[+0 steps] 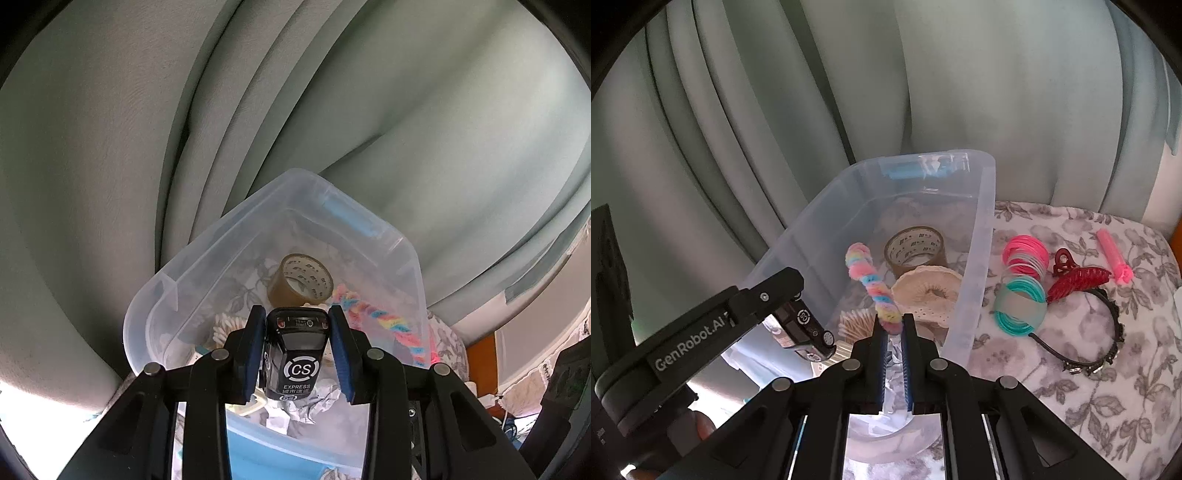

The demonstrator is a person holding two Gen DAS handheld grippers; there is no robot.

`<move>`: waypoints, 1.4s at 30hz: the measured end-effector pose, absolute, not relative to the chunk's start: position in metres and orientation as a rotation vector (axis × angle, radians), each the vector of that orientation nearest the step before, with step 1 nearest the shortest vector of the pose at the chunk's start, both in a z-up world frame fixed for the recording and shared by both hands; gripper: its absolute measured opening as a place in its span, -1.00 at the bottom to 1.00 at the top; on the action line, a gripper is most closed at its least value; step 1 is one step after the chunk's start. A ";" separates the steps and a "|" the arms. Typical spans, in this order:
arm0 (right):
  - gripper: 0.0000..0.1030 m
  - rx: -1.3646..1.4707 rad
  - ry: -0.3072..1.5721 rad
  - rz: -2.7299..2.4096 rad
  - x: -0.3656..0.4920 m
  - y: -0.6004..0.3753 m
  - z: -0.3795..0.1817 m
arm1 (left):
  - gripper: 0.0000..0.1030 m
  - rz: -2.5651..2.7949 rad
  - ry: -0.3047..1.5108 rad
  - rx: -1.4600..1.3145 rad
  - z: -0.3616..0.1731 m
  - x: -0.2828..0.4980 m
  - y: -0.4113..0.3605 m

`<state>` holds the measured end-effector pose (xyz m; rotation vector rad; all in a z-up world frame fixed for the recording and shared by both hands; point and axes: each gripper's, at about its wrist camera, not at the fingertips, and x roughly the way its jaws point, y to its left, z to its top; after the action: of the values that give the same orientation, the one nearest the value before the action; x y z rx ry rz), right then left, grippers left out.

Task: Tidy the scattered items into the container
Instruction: 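Lift the car and bracelet and carry both over the clear box, then open the left gripper to drop the car while the right gripper drops the bracelet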

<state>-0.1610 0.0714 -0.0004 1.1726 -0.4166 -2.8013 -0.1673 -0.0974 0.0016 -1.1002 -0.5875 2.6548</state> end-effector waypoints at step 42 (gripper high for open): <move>0.00 1.084 -0.447 -2.827 -0.127 0.086 0.033 | 0.32 2.680 -0.535 -1.163 0.029 -0.149 -0.099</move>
<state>-0.1269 0.0861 0.0331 1.0840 -0.4471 -2.8272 -0.1485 -0.0989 0.0288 -1.1630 -0.5346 2.6803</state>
